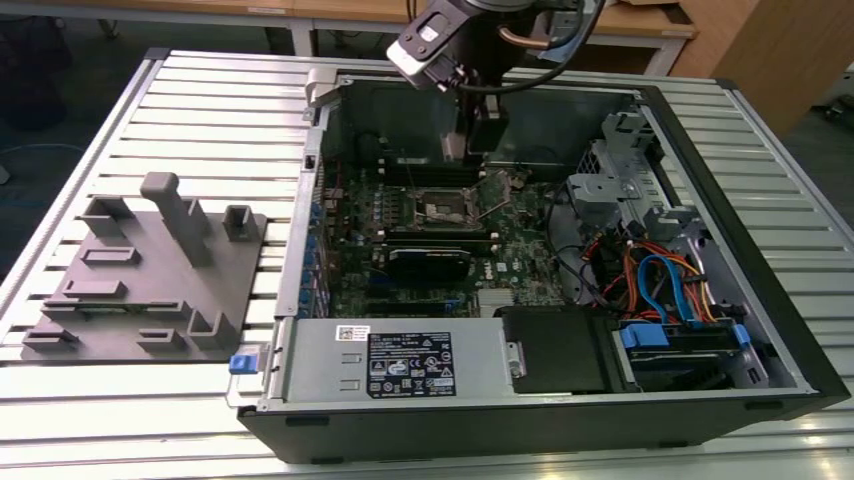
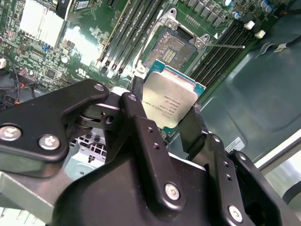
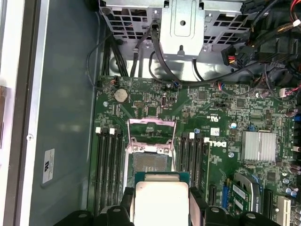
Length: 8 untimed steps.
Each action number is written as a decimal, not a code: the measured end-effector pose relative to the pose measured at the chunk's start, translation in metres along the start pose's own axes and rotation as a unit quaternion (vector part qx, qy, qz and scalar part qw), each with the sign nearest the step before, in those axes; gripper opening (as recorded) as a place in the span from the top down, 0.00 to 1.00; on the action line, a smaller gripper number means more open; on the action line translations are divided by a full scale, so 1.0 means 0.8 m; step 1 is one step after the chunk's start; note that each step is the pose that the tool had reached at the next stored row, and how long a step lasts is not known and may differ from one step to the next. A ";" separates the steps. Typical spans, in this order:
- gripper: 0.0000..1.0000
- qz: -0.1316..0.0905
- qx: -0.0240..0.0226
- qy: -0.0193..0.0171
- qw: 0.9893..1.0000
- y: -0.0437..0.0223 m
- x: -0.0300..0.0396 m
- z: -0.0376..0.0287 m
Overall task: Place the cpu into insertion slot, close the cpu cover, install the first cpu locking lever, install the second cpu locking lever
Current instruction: 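Place the cpu into insertion slot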
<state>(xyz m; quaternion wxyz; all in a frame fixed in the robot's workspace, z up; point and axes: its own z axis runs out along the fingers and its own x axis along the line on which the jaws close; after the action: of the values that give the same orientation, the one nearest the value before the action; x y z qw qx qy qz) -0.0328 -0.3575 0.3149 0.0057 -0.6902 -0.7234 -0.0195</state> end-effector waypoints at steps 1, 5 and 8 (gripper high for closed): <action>0.46 0.000 0.000 0.000 1.000 0.0000 0.0000 0.0005; 0.46 0.000 0.000 0.000 1.000 -0.0001 -0.0001 0.0019; 0.46 0.000 0.000 0.000 1.000 -0.0001 -0.0001 0.0030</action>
<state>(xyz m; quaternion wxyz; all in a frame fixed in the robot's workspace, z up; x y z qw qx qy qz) -0.0329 -0.3575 0.3124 0.0057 -0.6902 -0.7233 -0.0195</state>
